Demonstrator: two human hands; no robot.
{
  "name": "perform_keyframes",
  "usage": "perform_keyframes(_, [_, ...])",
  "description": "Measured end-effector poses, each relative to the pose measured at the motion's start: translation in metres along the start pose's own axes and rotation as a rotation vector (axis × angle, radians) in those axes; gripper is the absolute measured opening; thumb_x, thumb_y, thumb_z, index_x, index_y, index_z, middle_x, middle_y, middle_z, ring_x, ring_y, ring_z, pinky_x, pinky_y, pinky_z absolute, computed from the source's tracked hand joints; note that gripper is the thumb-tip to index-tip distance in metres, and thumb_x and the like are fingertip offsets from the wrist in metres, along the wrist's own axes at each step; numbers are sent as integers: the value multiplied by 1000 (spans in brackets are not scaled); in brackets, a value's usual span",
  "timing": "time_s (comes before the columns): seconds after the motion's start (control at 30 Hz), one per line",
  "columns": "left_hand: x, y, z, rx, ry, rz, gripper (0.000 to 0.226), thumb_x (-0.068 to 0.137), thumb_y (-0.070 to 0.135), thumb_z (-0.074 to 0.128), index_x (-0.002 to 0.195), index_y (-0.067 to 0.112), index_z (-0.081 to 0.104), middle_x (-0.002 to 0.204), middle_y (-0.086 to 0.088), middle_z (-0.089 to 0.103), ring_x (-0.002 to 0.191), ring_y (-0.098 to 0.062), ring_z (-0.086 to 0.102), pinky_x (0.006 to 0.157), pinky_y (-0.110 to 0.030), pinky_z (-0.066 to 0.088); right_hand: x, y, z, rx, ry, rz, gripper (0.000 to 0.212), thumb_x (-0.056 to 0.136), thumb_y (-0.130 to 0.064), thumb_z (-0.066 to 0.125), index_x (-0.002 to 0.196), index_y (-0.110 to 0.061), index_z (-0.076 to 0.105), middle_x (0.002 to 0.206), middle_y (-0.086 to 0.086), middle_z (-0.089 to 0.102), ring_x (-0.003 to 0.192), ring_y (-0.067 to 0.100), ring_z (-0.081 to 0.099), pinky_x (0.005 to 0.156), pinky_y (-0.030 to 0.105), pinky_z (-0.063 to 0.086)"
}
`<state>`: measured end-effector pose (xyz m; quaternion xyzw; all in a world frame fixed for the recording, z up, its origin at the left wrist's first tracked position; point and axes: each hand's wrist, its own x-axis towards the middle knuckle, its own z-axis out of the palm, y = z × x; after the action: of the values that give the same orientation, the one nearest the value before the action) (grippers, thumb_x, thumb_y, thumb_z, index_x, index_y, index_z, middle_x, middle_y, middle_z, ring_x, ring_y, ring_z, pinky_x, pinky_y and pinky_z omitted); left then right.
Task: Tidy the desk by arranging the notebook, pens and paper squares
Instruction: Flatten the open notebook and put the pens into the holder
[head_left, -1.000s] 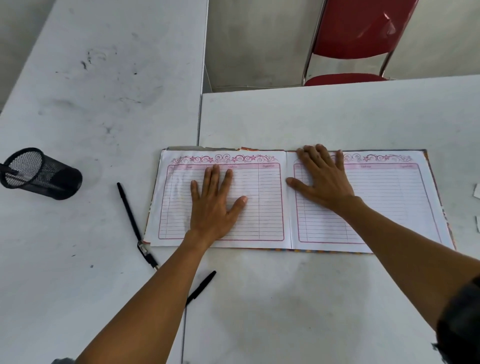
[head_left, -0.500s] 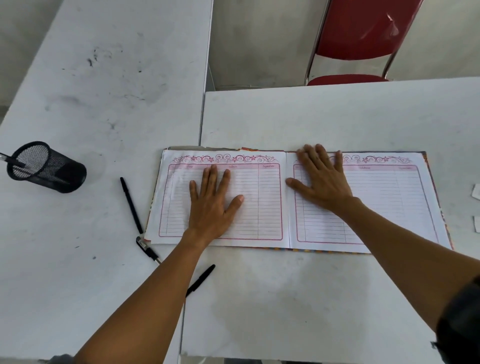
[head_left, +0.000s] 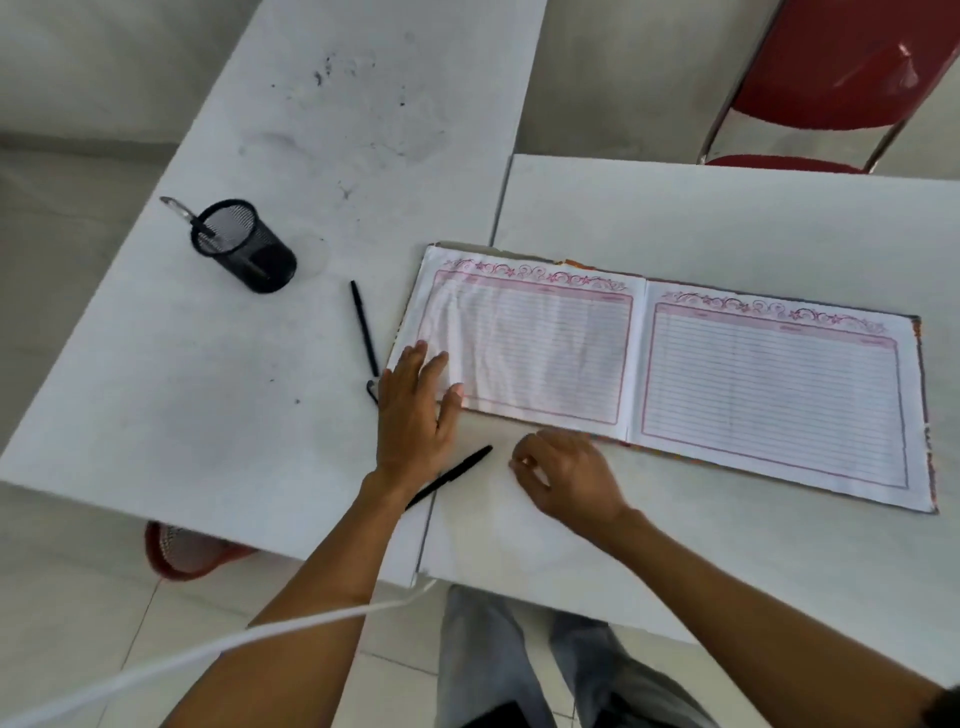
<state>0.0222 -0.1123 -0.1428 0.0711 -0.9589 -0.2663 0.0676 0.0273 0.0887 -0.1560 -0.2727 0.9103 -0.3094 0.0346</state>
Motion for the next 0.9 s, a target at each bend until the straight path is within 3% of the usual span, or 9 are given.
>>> perform_keyframes(0.07, [-15, -8, -10, -12, 67, -66, 45, 93, 39, 39, 124, 10, 54, 134, -15, 54, 127, -33, 46, 106, -49, 36, -4, -26, 10, 133, -160, 261, 22, 88, -32, 56, 81, -12, 60, 68, 5, 63, 62, 26, 59, 56, 26, 36])
perform_keyframes(0.17, [-42, -23, -22, 6, 132, -135, 37, 92, 37, 43, 111, 10, 59, 110, -11, 64, 101, -31, 58, 85, -39, 44, 4, -60, 21, 283, -305, 628, 40, 89, -45, 50, 74, -9, 59, 68, 8, 69, 57, 28, 65, 56, 33, 50])
perform_keyframes(0.27, [-58, -34, -31, 25, 128, -202, 27, 90, 33, 48, 95, 10, 61, 93, -8, 66, 85, -25, 58, 75, -31, 35, 23, -79, 28, 267, -373, 803, 50, 88, -54, 46, 69, -12, 63, 68, 7, 74, 50, 22, 67, 61, 31, 56])
perform_keyframes(0.33, [-59, -44, -37, 34, 108, -221, 22, 89, 30, 53, 81, 10, 57, 75, -7, 64, 70, -25, 57, 68, -33, 37, 38, -82, 35, 260, -363, 868, 43, 85, -48, 51, 71, -10, 66, 71, 7, 75, 57, 24, 69, 65, 34, 58])
perform_keyframes(0.4, [-56, -47, -41, 29, 67, -295, 28, 90, 30, 56, 70, 10, 51, 62, -7, 58, 59, -28, 55, 62, -38, 44, 47, -83, 38, 231, -345, 894, 34, 79, -40, 52, 76, -9, 67, 76, 8, 74, 67, 27, 70, 70, 36, 58])
perform_keyframes(0.47, [-55, -50, -49, -5, -28, -426, 35, 91, 35, 54, 69, 10, 47, 61, -7, 55, 62, -33, 58, 60, -37, 44, 53, -89, 37, 195, -322, 910, 32, 77, -38, 48, 80, -10, 63, 79, 9, 73, 71, 29, 69, 70, 34, 55])
perform_keyframes(0.67, [-31, -38, -39, 24, -273, -631, 60, 88, 62, 41, 91, 6, 62, 90, -10, 68, 85, -30, 64, 66, -31, 43, 76, -90, 10, 494, 29, 774, 17, 91, -25, 42, 92, -8, 43, 70, 12, 65, 59, 26, 60, 60, 47, 54])
perform_keyframes(0.8, [-22, -36, -39, 73, -340, -616, 39, 94, 36, 39, 93, 6, 62, 95, -12, 69, 86, -31, 65, 69, -31, 46, 104, -102, 0, 557, 74, 687, 20, 96, -28, 39, 98, -8, 43, 64, 4, 49, 56, 19, 46, 52, 40, 46])
perform_keyframes(0.9, [-23, -46, -50, -22, -272, -620, 30, 88, 30, 44, 81, 6, 60, 80, -11, 69, 71, -29, 64, 62, -31, 49, 126, -106, 5, 521, -22, 715, 25, 94, -30, 46, 80, -10, 45, 63, 1, 46, 55, 15, 42, 50, 28, 34])
